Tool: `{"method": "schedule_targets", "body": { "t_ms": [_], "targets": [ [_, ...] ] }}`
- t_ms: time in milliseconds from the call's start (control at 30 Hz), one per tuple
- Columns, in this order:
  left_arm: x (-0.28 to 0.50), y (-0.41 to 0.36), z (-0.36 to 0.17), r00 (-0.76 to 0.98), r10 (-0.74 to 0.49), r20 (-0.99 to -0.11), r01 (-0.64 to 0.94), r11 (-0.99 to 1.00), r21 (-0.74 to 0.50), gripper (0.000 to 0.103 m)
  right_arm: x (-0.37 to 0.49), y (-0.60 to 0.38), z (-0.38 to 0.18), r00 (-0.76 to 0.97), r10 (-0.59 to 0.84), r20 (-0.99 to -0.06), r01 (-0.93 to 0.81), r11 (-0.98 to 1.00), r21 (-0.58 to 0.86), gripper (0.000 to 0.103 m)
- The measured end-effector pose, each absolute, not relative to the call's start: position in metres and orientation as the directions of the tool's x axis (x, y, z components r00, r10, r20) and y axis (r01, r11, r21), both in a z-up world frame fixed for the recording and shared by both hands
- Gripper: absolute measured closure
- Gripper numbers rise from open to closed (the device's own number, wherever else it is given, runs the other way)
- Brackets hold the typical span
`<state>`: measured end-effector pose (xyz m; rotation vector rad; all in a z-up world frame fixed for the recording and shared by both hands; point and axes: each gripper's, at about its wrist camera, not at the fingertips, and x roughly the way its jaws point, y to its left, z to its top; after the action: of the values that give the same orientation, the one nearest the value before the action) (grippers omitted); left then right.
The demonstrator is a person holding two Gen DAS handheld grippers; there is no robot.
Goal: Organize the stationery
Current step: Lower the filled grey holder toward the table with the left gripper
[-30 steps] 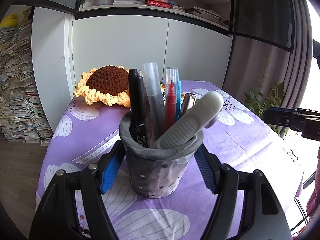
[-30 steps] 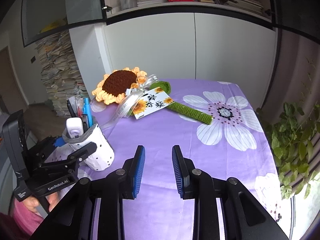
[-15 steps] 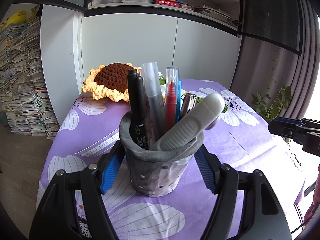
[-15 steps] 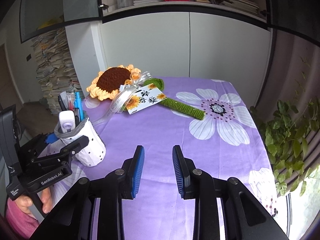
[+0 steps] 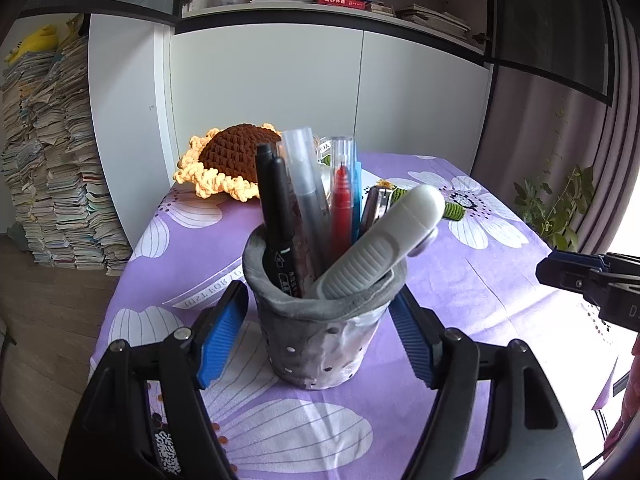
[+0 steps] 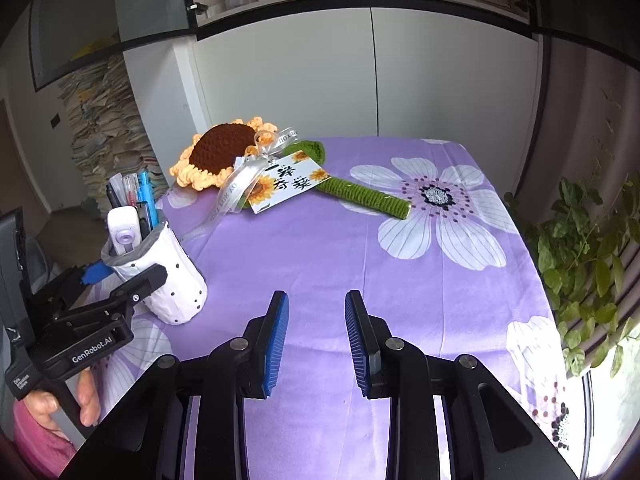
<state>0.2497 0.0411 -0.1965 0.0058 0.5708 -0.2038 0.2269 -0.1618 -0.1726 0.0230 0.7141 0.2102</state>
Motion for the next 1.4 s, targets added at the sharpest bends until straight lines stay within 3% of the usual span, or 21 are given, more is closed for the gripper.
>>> {"method": "schedule_targets", "body": {
  "t_ms": [100, 633, 667, 767, 1400],
  "targets": [
    [0.249, 0.035, -0.189, 0.849, -0.165, -0.503, 0.181, 0.983, -0.016, 0.024, 0.228, -0.164, -0.175, 0.73, 0.213, -0.649, -0.188, 0.976, 0.109, 0.074],
    [0.257, 0.025, -0.195, 0.857, -0.09, -0.508, 0.146, 0.987, 0.073, 0.025, 0.237, -0.185, -0.188, 0.704, 0.273, -0.656, -0.198, 0.962, 0.188, 0.074],
    [0.258, 0.026, -0.196, 0.854, -0.091, -0.512, 0.147, 0.987, 0.07, 0.031, 0.238, -0.186, -0.189, 0.702, 0.277, -0.656, -0.199, 0.961, 0.193, 0.074],
    [0.26, 0.029, -0.195, 0.851, -0.107, -0.515, 0.147, 0.988, 0.037, 0.034, 0.239, -0.187, -0.191, 0.696, 0.297, -0.654, -0.212, 0.955, 0.208, 0.074],
    [0.272, -0.037, -0.167, 0.861, -0.195, -0.47, 0.256, 0.964, 0.07, 0.034, 0.253, -0.209, -0.191, 0.716, 0.309, -0.626, -0.197, 0.95, 0.243, 0.074]
  ]
}}
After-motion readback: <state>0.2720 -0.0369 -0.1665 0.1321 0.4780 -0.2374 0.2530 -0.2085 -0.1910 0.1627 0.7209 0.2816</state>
